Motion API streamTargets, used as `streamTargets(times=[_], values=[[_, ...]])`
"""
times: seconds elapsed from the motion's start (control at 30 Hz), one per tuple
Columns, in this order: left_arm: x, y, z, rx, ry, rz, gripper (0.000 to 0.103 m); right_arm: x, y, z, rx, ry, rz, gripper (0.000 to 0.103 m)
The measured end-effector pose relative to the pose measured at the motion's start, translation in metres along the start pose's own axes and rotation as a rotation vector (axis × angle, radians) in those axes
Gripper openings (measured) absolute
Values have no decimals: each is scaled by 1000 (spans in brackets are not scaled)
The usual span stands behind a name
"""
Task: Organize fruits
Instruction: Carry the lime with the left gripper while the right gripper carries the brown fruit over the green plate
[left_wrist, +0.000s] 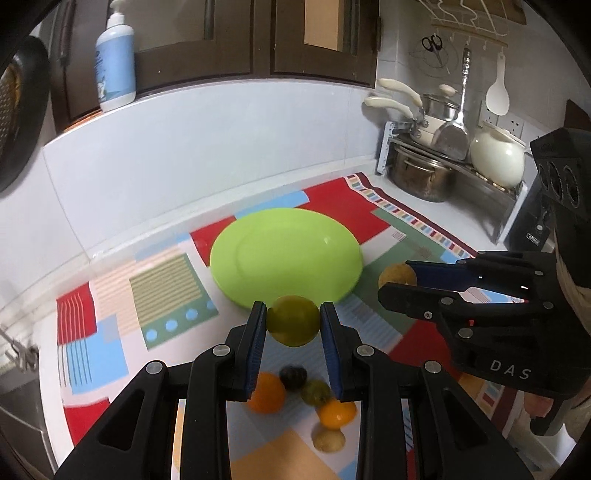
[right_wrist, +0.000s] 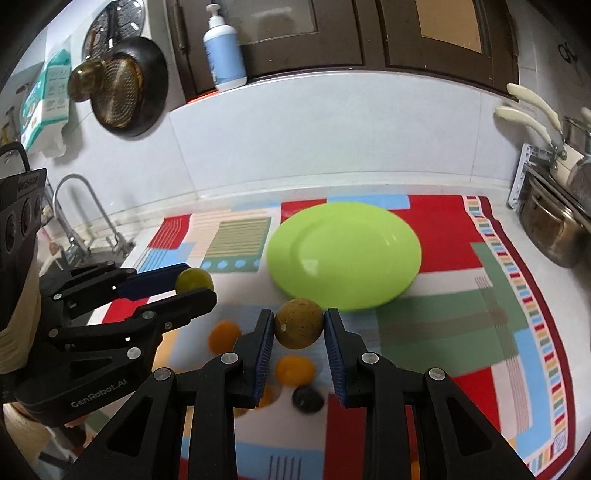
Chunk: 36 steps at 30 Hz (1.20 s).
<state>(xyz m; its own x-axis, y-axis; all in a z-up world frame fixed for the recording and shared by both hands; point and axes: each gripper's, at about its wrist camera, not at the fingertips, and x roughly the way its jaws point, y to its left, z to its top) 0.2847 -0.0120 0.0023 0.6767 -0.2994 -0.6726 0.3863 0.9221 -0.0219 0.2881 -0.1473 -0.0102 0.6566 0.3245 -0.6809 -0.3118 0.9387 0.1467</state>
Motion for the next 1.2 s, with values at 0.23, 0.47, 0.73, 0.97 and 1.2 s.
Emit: streamTargets(times=[0.23, 0.47, 0.73, 0.97, 1.2], values=[[29, 13, 25, 4, 33, -1, 30, 25, -15, 24, 1, 43, -8, 29], [69, 24, 37, -16, 112, -32, 30, 57, -31, 41, 10, 109, -10, 29], [118, 37, 42, -35, 202, -56, 30, 99, -48, 50, 1, 200, -13, 29], [150, 45, 41, -46, 259, -70, 30, 131, -60, 51, 10, 249, -5, 29], [165, 47, 38, -49, 287, -72, 30, 150, -68, 47, 29, 286, 6, 29]])
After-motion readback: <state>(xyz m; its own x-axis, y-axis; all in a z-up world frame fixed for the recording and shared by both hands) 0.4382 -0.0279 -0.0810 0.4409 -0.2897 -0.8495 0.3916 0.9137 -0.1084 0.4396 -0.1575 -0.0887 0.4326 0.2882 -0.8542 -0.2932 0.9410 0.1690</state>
